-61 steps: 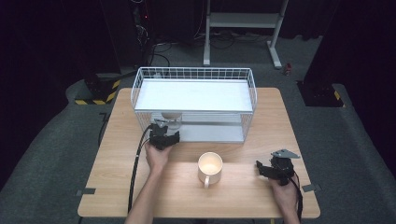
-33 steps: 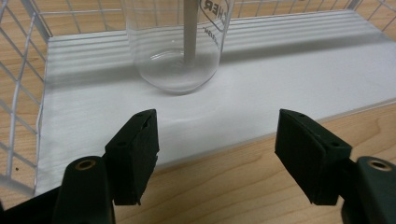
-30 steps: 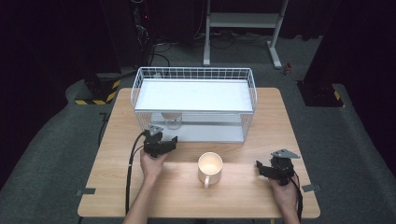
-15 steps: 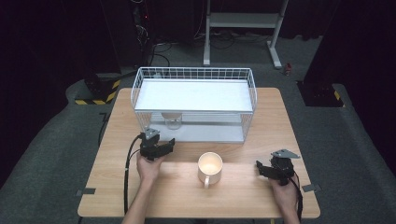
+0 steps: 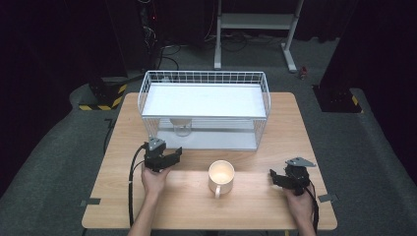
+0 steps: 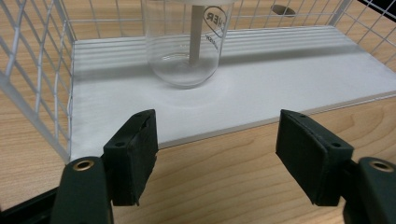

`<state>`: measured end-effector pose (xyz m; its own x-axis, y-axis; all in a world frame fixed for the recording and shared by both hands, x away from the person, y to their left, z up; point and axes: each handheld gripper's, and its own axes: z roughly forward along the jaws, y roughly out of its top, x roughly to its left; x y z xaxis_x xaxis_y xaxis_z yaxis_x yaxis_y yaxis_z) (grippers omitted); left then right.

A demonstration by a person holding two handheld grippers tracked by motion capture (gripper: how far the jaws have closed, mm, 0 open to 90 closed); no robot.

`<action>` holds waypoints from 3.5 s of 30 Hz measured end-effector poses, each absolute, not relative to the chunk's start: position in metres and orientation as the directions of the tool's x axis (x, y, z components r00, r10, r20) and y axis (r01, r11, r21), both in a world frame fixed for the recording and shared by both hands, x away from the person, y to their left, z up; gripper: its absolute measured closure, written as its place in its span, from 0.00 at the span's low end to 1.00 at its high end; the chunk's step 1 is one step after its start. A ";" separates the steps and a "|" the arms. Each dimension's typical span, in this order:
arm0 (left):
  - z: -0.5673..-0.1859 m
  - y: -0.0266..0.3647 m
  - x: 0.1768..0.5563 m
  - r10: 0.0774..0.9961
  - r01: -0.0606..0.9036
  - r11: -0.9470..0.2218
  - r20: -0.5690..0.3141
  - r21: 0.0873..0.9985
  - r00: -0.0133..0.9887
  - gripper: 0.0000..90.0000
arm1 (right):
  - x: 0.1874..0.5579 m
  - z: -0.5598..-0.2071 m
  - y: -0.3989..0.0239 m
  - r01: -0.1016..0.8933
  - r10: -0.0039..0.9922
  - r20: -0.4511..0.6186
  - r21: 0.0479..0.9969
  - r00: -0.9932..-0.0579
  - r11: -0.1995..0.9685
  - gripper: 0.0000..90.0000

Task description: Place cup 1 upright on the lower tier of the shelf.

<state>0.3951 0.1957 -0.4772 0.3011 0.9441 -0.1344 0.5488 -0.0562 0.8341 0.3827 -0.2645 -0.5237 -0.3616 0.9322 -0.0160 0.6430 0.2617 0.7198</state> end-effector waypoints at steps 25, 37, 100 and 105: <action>-0.473 0.202 0.372 0.938 0.527 -0.061 -0.132 0.847 0.320 0.33 | 0.383 -0.524 -0.265 0.643 0.932 -0.016 0.720 -0.362 0.262 0.25; -0.474 0.207 0.361 0.941 0.520 -0.056 -0.129 0.852 0.313 0.33 | 0.383 -0.524 -0.265 0.643 0.932 -0.016 0.720 -0.362 0.262 0.25; -0.525 0.205 0.336 0.972 0.620 -0.135 -0.017 0.773 0.233 0.31 | 0.382 -0.523 -0.263 0.641 0.926 -0.015 0.717 -0.377 0.273 0.25; -0.527 0.201 0.339 0.974 0.632 -0.158 0.015 0.759 0.227 0.31 | 0.381 -0.523 -0.262 0.644 0.928 -0.013 0.716 -0.372 0.269 0.24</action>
